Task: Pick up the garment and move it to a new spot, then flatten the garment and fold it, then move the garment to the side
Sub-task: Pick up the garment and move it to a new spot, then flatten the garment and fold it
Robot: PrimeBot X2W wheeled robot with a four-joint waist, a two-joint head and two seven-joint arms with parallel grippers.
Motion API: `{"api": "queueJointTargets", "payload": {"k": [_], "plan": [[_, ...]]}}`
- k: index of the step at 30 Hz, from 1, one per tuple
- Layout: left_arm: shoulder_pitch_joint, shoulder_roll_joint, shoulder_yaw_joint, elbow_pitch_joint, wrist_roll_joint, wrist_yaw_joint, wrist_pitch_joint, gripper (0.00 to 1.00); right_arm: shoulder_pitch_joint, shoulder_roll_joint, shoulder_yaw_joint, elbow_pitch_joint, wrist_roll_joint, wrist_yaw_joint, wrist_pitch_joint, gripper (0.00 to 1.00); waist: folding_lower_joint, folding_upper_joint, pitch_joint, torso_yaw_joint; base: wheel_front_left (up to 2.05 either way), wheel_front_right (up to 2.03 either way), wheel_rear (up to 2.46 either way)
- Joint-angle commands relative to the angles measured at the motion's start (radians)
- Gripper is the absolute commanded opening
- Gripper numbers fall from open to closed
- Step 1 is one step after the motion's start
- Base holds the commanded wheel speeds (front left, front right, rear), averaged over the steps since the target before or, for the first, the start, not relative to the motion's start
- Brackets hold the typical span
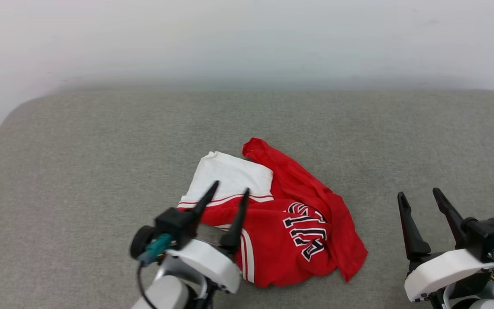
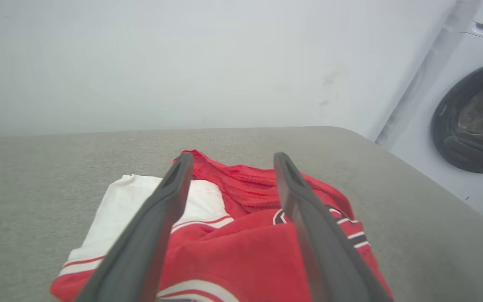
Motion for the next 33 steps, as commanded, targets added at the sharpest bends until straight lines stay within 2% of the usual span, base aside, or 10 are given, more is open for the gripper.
{"api": "queueJointTargets", "payload": {"k": [1, 6, 12, 27, 33], "plan": [[0.027, 0.02, 0.04, -0.027, 0.002, 0.024, -0.009, 1.0, 0.014, 0.0, 0.0, -0.005, -0.002, -0.001, 0.006, 1.0, 0.0, -0.0001, -0.016, 0.02, 0.0, 0.0, 0.0], [0.079, 0.059, 0.142, -0.091, 0.018, 0.068, -0.015, 1.0, 0.024, 0.0, 0.005, -0.01, -0.003, -0.001, 0.015, 1.0, 0.0, -0.0001, -0.031, 0.027, 0.0, 0.0, 0.0], [0.139, 0.082, 0.22, -0.139, 0.042, 0.085, -0.014, 1.0, 0.041, 0.0, 0.003, -0.009, 0.0, -0.001, 0.023, 1.0, 0.0, -0.0001, -0.046, 0.02, 0.0, 0.0, 0.0], [0.181, 0.088, 0.262, -0.134, 0.059, 0.059, -0.015, 1.0, 0.056, 0.0, 0.009, 0.001, 0.011, -0.001, 0.051, 1.0, 0.0, -0.0001, -0.055, 0.0, 0.0, 0.0, 0.0], [0.177, 0.086, 0.273, -0.135, 0.057, 0.056, -0.015, 1.0, 0.003, 0.001, 0.06, 0.053, 0.04, -0.001, 0.183, 1.0, 0.0, -0.0001, -0.048, 0.001, 0.0, 0.0, 0.0]]}}
